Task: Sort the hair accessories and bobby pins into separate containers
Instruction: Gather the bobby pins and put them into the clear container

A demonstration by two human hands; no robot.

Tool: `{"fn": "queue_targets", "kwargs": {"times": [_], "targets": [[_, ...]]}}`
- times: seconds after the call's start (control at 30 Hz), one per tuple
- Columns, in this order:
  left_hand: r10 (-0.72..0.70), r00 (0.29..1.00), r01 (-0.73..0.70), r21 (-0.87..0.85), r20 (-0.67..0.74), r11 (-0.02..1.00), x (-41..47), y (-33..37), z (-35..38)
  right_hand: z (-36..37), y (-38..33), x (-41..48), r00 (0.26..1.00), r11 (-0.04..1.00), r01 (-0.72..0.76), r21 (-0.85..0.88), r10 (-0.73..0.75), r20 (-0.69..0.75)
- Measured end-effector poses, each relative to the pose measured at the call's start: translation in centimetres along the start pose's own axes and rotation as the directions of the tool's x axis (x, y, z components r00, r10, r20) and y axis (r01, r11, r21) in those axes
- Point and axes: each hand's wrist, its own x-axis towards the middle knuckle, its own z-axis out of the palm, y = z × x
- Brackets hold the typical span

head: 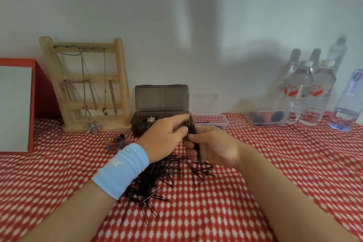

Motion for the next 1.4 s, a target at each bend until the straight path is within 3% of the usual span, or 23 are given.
{"fn": "queue_targets", "kwargs": {"times": [0.1,0.2,0.27,0.4,0.5,0.57,0.63,0.7,0.77,0.87,0.93,1.07,1.13,1.17,1.2,1.27,1.33,1.4], "targets": [[0.027,0.999,-0.028,-0.022,-0.043,0.999,0.2,-0.2,0.3,-0.3,-0.1,-0.1,1.000,1.000,0.020,-0.014,-0.021,-0.007],[-0.133,0.988,0.103,-0.311,-0.075,0.945,0.7,-0.4,0.4,-0.5,0.1,0.1,1.000,1.000,-0.006,-0.019,0.005,-0.002],[-0.176,0.979,0.125,-0.392,-0.099,0.911,0.6,-0.2,0.6,-0.5,0.2,0.2,1.000,1.000,-0.017,-0.016,0.017,-0.002],[-0.139,0.940,0.007,-0.388,-0.312,0.921,0.6,0.3,0.4,-0.7,0.2,0.2,0.999,0.999,-0.043,-0.008,0.043,0.008],[-0.166,0.894,0.055,-0.267,-0.416,0.962,0.9,-0.1,-0.5,-0.9,0.1,0.0,0.999,0.999,-0.050,0.010,0.050,-0.006],[-0.220,0.931,0.170,-0.188,-0.292,0.967,0.7,-0.6,-1.2,-1.0,-0.1,0.0,0.999,0.999,-0.036,0.040,0.037,-0.036],[-0.271,0.962,0.271,0.004,-0.037,0.963,0.2,-0.8,-1.4,-1.1,-0.2,0.0,0.997,0.999,-0.009,0.053,0.013,-0.074],[-0.278,0.957,0.259,0.189,0.082,0.947,-0.1,-0.7,-1.2,-1.1,-0.3,0.0,0.995,0.999,0.011,0.042,-0.007,-0.096],[-0.192,0.981,0.192,0.239,-0.023,0.952,0.0,-0.3,-0.8,-1.1,-0.2,0.0,0.996,1.000,0.011,0.022,-0.009,-0.090],[0.003,0.986,0.014,0.101,-0.165,0.995,0.3,0.2,-0.2,-0.9,0.0,0.1,0.999,0.999,-0.003,-0.033,0.002,-0.051],[0.052,0.996,-0.049,0.046,-0.076,0.998,0.3,0.4,0.2,-0.8,0.2,0.2,1.000,0.999,-0.005,-0.047,0.003,-0.029],[0.044,0.997,-0.053,0.143,0.066,0.988,0.0,-0.3,0.5,-0.7,0.2,0.1,0.998,0.995,-0.025,-0.094,0.020,-0.055],[0.022,0.999,-0.022,-0.002,0.044,1.000,0.0,-0.3,0.5,-0.6,0.0,-0.1,0.998,0.995,-0.001,-0.097,-0.005,-0.060],[-0.014,1.000,0.014,-0.161,0.002,0.987,0.1,-0.3,0.7,-0.6,-0.1,-0.1,0.998,0.997,0.032,-0.067,-0.036,-0.059],[-0.084,0.995,0.062,-0.352,-0.045,0.934,0.2,-0.1,0.9,-0.7,-0.3,-0.1,0.995,0.997,0.077,-0.008,-0.077,-0.068],[-0.270,0.962,0.179,-0.662,-0.036,0.728,0.4,0.3,1.3,-1.0,-0.7,0.1,0.979,0.968,0.181,0.172,-0.159,-0.130],[-0.332,0.940,0.280,-0.742,0.082,0.609,0.4,0.4,1.8,-1.3,-1.0,0.3,0.946,0.908,0.296,0.297,-0.236,-0.222],[-0.302,0.932,0.358,-0.624,0.200,0.695,0.2,0.6,2.3,-1.4,-1.1,0.5,0.911,0.858,0.383,0.341,-0.290,-0.293]]}}
